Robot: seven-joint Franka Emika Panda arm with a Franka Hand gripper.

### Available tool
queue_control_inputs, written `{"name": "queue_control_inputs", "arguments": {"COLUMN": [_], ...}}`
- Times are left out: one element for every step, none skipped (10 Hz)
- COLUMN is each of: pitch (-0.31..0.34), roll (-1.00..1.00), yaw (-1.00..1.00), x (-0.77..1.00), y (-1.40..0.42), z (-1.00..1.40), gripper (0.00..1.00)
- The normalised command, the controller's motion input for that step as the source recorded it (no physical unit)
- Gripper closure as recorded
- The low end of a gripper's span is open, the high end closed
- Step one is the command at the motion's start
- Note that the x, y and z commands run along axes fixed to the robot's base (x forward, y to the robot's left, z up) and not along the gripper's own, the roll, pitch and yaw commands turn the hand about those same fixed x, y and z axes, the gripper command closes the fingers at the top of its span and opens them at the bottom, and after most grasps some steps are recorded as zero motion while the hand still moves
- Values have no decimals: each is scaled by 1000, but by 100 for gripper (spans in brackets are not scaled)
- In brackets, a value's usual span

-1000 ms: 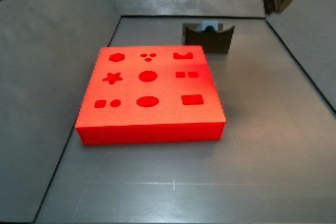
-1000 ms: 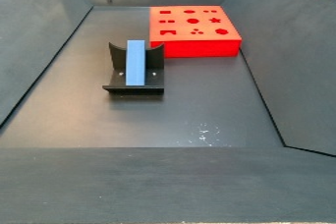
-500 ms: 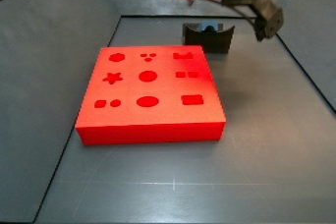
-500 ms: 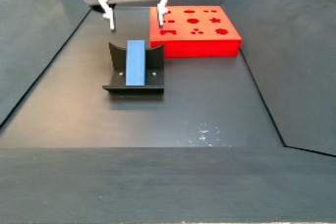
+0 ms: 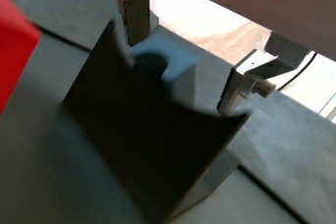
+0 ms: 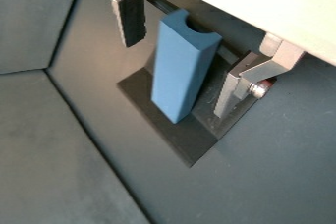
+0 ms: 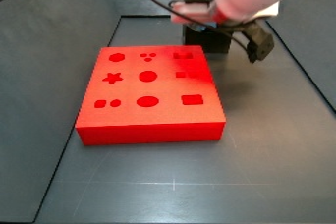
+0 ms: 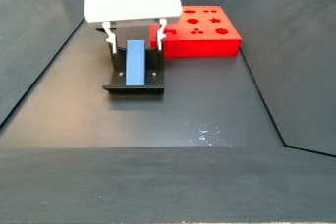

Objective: Pick up the arch object. Move up. Place the arch object on the fixture. Regrasp the arch object. Rotate the arch object. Move to above the board. Insert the arch object.
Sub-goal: Regrasp the arch object, then rotate the arch object.

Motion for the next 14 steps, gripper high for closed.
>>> {"name": "queue_control_inputs", "arguments": {"pitch": [4,22,17,18,18,18,0,0,-28,-51,-61,-69,-77,-86], "roll": [68,58,57,57,57,57,0,0,-31,-69,-88,-97,-100,-109], "yaw": [-13,-4,0,5,8,9,0,0,3,11,13,7,-2,-20], "x": [73,32,9,10,10,10,0,-857,-854,-856,-861,-868,-873,-887], "y": [2,-4,-7,-5,-5,-5,0,124,118,112,103,98,95,91], "z": [-281,-198,-177,-176,-176,-176,0,1000,1000,1000,1000,1000,1000,1000], "gripper": [0,0,0,0,0,0,100,100,100,100,100,100,100,100]}}
